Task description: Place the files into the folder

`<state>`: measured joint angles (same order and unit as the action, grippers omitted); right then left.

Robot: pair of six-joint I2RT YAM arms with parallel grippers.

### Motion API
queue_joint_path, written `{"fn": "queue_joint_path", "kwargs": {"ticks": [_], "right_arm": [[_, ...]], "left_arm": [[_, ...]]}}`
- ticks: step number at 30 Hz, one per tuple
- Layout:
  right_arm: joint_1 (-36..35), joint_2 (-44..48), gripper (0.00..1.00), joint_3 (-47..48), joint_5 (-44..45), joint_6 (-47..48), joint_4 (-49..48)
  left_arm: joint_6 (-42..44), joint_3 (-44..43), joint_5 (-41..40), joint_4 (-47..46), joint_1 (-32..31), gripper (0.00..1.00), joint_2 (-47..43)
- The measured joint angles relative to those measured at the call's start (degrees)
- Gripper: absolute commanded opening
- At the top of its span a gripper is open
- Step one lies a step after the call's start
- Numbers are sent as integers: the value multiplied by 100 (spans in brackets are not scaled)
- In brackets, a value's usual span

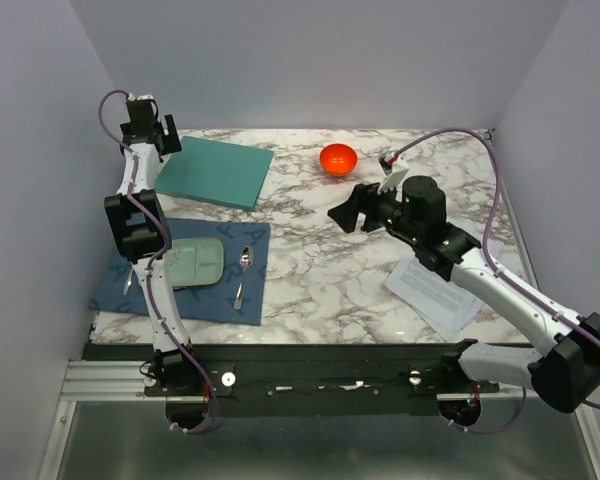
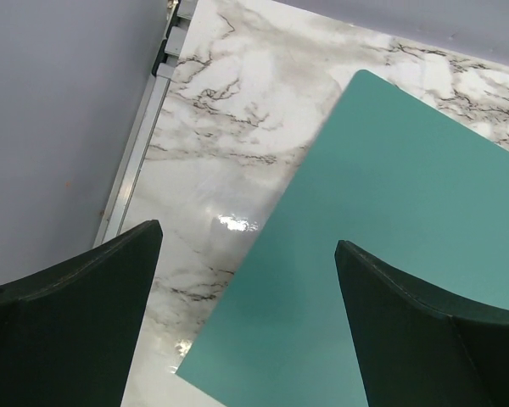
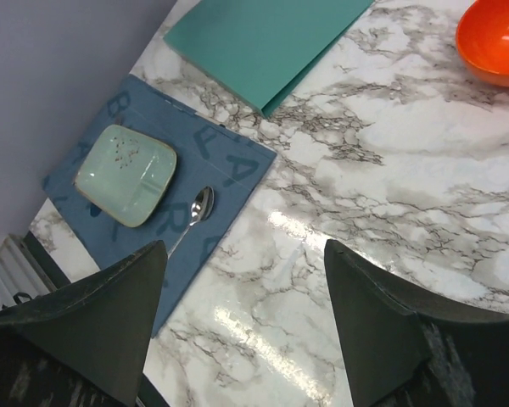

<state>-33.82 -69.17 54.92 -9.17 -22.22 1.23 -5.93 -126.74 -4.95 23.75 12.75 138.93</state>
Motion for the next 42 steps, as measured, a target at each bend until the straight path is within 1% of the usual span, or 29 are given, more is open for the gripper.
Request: {"fn": "queue_joint_path", "kwargs": {"ticks": [5,9,14,16,23,30,34,42], "right_arm": [[0,326,84,-46,201,72,251],[-2,317,83,-44,306,114,525],[-20,317,83,-24,367,131,743],[-26,317,83,11,376,133,835],[-35,323,83,83,378,131,979],[-66,461,83,133,380,131,1185],[-120,570,82,232,380,131,1224],[-271,861,82,313,417,125,1300]], "left_arm": [[-87,-466,37,153,-7,99,385],[-142,-632,109,297,-4,99,481],[-186,-1080,98,726,0,99,605],[-166,-1126,37,883,0,99,605],[162,-1228,-452,1488,7,99,715],[581,-1366,-522,1971,31,99,931],[785,-1368,-332,2055,33,99,1049],[1215,-1447,470,2031,13,99,1104]]}}
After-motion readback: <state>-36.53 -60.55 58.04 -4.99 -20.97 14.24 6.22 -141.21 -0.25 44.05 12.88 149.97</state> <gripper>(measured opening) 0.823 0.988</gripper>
